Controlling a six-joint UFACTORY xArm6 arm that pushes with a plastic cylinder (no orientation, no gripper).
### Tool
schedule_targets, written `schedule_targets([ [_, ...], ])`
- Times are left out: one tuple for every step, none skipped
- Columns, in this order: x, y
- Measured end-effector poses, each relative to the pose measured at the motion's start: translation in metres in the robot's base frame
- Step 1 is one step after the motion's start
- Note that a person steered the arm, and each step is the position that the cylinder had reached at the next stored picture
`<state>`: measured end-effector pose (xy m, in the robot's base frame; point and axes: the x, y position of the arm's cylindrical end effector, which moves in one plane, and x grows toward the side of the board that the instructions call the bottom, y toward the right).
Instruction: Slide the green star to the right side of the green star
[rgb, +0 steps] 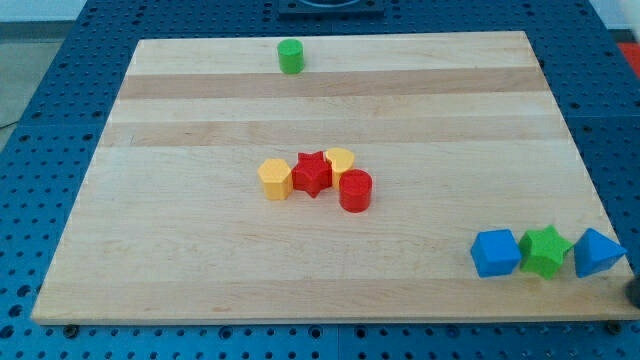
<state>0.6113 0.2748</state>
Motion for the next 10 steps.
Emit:
schedule_targets([
  [-0.022, -0.077],
  [-0.066, -0.145],
  [-0.091, -0.166],
  [-0.038, -0.157],
  [-0.003, -0.127],
  [-0.014, -0.099],
  [-0.06, -0.105],
  [-0.094, -0.113],
  [-0.051, -0.109],
  [-0.033, -0.083],
])
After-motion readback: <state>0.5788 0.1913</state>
